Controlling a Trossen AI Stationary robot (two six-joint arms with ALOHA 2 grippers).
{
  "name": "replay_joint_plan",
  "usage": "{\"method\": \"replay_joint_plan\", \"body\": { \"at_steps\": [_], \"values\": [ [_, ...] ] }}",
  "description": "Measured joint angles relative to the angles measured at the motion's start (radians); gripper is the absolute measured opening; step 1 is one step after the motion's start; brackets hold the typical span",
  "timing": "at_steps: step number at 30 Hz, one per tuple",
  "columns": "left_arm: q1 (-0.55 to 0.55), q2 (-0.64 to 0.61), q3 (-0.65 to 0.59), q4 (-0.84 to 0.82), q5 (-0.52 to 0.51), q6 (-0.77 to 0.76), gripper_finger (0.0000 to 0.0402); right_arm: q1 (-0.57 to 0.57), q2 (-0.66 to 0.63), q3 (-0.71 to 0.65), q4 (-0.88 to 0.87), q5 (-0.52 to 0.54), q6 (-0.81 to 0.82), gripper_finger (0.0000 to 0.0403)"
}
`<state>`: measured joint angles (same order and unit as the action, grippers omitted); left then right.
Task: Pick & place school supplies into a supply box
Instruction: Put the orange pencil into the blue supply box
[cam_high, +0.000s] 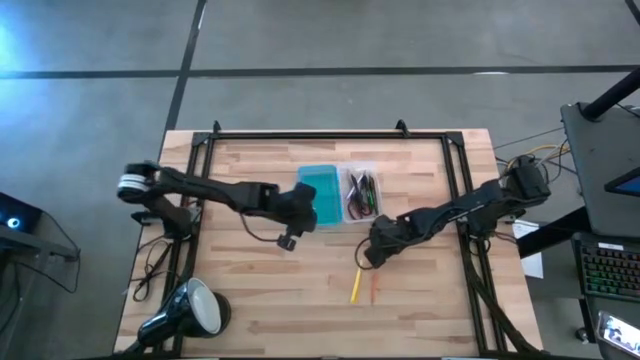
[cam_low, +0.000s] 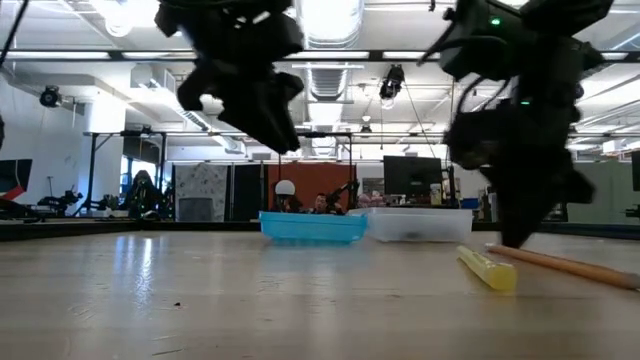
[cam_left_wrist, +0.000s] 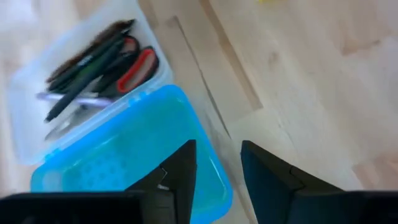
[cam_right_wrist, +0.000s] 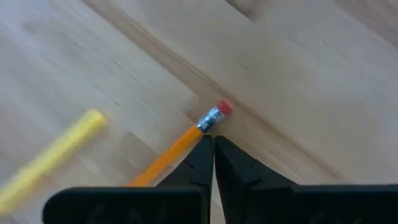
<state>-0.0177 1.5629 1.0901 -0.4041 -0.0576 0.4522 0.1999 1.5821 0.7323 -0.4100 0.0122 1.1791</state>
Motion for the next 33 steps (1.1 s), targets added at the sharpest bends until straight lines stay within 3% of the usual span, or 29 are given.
{"method": "replay_joint_plan", "body": {
  "at_steps": [6, 10, 13, 16, 21, 27, 33],
  "values": [
    [-0.001, -0.13, -0.143, 0.096, -0.026, -0.052, 0.0112, -0.03, 0.098, 0.075, 0.131, 0.009, -0.043, 0.0009],
    [-0.002, -0.163, -0.174, 0.096, -0.036, -0.06, 0.0112, -0.039, 0.169, 0.152, 0.156, -0.016, -0.093, 0.0009],
    [-0.005, -0.17, -0.178, 0.097, -0.037, -0.06, 0.0112, -0.039, 0.192, 0.224, 0.163, -0.054, -0.217, 0.0009],
    [-0.005, -0.168, -0.175, 0.101, -0.039, -0.054, 0.0112, -0.035, 0.193, 0.293, 0.066, -0.044, -0.28, 0.0009],
    [-0.005, -0.166, -0.179, 0.101, -0.039, -0.026, 0.0112, 0.0, 0.155, 0.361, -0.13, 0.079, -0.255, 0.0009],
    [-0.005, -0.152, -0.182, 0.124, -0.005, 0.025, 0.0112, 0.141, 0.139, 0.367, -0.21, 0.076, -0.026, 0.0009],
    [-0.004, -0.122, -0.183, 0.158, 0.032, 0.069, 0.0112, 0.318, 0.137, 0.363, -0.173, 0.092, 0.432, 0.0009]
  ]
}}
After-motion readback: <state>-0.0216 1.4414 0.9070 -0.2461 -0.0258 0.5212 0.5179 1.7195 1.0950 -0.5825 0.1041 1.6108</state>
